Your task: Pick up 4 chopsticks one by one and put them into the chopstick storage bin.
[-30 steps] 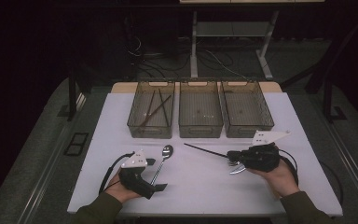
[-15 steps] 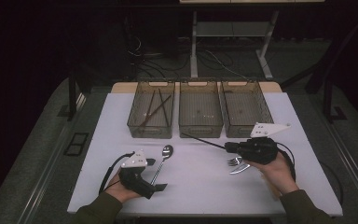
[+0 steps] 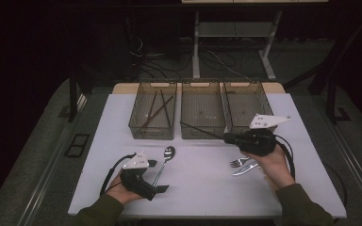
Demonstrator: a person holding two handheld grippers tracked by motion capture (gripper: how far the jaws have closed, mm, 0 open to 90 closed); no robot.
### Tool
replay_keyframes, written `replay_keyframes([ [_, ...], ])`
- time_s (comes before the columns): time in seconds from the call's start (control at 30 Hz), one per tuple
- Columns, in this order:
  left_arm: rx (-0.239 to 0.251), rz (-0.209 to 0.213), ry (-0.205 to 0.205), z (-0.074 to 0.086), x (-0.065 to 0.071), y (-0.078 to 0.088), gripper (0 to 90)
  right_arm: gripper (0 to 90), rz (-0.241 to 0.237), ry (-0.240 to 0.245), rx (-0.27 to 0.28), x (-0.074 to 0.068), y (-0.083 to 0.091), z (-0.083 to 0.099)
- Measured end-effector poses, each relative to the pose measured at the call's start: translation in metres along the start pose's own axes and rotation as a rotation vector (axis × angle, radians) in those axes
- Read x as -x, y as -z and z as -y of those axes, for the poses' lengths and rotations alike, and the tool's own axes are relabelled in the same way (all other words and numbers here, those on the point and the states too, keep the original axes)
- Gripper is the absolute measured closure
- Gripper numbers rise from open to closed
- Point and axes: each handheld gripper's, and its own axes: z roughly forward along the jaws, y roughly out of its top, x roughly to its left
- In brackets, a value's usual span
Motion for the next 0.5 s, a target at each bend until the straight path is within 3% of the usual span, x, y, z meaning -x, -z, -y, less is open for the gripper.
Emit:
replay_keyframes([
  [0.5, 0.007, 0.001, 0.008, 0.000, 0.001, 0.000, 0.0, 85.7, 0.063, -0.004, 0.028, 0.003, -0.035, -0.034],
])
